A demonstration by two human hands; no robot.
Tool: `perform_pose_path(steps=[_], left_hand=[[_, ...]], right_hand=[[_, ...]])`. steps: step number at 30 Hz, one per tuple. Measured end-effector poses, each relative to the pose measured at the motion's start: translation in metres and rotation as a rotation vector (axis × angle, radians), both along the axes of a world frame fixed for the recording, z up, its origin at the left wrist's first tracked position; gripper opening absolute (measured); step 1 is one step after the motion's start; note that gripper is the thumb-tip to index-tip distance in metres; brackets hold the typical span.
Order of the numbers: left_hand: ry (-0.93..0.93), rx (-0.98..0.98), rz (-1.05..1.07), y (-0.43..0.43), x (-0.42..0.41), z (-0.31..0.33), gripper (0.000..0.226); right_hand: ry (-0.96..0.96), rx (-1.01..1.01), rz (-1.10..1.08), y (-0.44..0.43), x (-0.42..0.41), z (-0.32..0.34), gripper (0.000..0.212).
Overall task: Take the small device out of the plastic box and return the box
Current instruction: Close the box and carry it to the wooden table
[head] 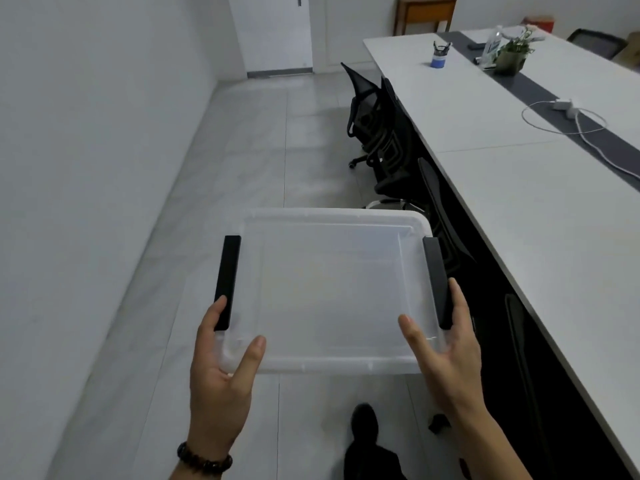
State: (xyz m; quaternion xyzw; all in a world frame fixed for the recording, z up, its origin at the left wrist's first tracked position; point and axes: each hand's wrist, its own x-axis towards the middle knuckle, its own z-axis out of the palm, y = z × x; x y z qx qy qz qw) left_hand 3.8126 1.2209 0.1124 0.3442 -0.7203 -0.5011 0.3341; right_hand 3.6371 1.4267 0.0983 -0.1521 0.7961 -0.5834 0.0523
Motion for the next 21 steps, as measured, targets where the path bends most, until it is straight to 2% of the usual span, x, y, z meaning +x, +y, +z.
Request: perform_pose_path(steps=[4,10,15,21], left_hand=[[-0.002,-0.024,-0.04,-0.071,-0.111,-0.013,0.065],[0.062,-0.021,-0.044,-0.173,-0.249,0.021,0.07],[0.063,-0.023,0.06,-0.272,-0.335,0.033,0.069],[0.109,0.026,0.143,-0.412,-0.452,0.003,0.07]], right_hand=[[-0.014,-0.056,-0.039,-0.064,-0.098,-0.022,0.107],[-0.034,-0.096,-0.002,-0.168,-0.242,0.001,0.105],[-0.006,-0.079,0.09,-0.28,-0.349,0.029,0.106],[0.033,-0.038,0.172,-0.439,-0.482,0.019,0.104]])
